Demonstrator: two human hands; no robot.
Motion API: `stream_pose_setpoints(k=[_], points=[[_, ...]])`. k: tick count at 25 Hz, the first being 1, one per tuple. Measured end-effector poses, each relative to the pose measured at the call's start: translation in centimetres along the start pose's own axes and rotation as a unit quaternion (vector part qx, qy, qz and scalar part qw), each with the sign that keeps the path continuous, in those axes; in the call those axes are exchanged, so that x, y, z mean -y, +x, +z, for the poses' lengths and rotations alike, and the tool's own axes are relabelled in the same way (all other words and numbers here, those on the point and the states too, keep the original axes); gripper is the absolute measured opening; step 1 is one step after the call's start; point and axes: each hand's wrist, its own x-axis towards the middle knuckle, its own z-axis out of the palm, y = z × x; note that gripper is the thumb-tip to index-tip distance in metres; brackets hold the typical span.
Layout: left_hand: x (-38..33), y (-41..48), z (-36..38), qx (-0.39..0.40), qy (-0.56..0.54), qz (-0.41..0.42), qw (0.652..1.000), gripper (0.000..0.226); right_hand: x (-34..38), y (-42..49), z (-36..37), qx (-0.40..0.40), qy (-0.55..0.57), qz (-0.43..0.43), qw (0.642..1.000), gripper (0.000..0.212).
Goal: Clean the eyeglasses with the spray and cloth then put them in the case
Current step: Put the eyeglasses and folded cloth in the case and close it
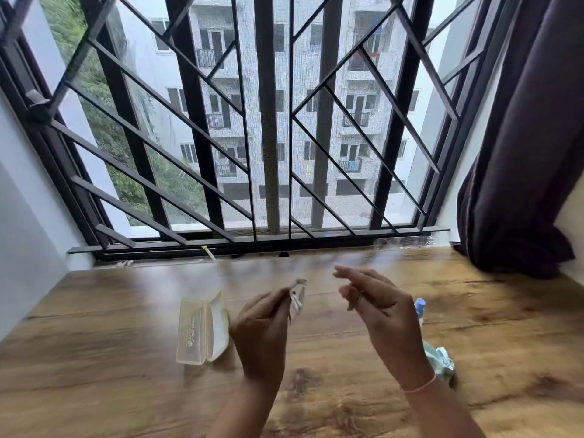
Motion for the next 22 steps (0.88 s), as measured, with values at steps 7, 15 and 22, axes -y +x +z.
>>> stream_pose_setpoints(k=[7, 15, 22], points=[[0.3, -0.3, 1.7, -0.027, -0.417, -0.521, 0.744, 0.014, -4.4, -1.1, 0.4, -0.041, 0.207, 0.335, 0.919, 0.026], [1.3, -2.8, 2.8, -0.048, -0.427, -0.549, 0.717, 0.016, -4.7, -1.9, -0.1, -0.042, 0.327, 0.393, 0.858, 0.017], [3.7, -2.8, 1.0, -0.015, -0.397, -0.546, 0.738, 0.025, -7.0, -1.7, -1.3, -0.113, 0.304, 0.391, 0.861, 0.016]])
